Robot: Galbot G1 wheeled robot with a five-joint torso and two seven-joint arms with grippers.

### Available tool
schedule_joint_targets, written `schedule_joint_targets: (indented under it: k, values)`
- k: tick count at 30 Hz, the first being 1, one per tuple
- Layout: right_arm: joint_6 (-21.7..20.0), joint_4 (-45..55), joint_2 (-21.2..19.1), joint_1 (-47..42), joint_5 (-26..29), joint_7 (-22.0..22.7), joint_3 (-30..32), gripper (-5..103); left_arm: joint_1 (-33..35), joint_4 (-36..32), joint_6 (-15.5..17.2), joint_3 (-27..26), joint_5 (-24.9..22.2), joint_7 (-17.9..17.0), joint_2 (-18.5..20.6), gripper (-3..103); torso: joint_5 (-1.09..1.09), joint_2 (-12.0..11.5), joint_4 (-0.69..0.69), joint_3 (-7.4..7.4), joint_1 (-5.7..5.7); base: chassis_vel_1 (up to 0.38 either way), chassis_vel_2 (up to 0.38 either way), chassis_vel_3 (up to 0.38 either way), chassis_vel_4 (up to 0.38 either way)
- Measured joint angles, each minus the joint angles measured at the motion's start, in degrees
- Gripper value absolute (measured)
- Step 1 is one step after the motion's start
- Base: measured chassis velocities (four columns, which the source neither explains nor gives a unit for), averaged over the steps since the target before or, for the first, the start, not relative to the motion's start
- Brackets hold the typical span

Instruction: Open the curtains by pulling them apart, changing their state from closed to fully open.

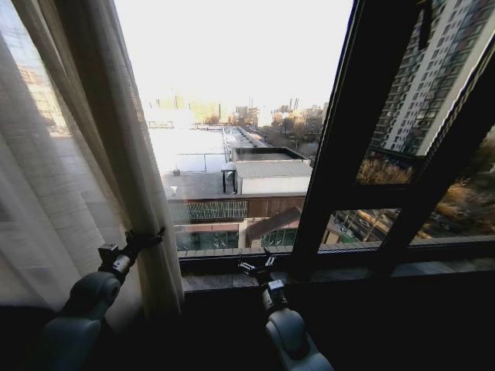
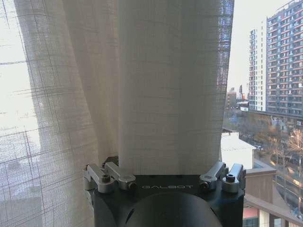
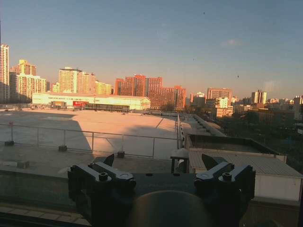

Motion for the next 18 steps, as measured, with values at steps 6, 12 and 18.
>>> schedule_joint_targets:
  k: [6,12,18]
  values:
    - [0.0,0.06,0.51,-0.28,-0.05,0.03,-0.08,100,-1.4,0.74,0.16,0.86,0.38,-5.57,-1.23,64,0.0,0.0,0.0,0.0,0.01,0.0,0.0,0.0,0.0]
    - [0.0,-0.01,0.97,-0.43,-0.22,0.03,-0.3,100,-1.15,0.84,0.17,-0.04,0.45,-6.02,-0.85,42,0.0,0.0,0.01,0.0,0.0,0.0,0.0,0.0,0.0]
    - [0.0,-0.03,1.03,-0.4,-0.24,0.03,-0.28,100,-0.89,0.79,0.22,-0.7,0.28,-5.87,-0.54,21,0.0,0.0,0.01,0.0,0.0,0.0,0.0,0.0,0.0]
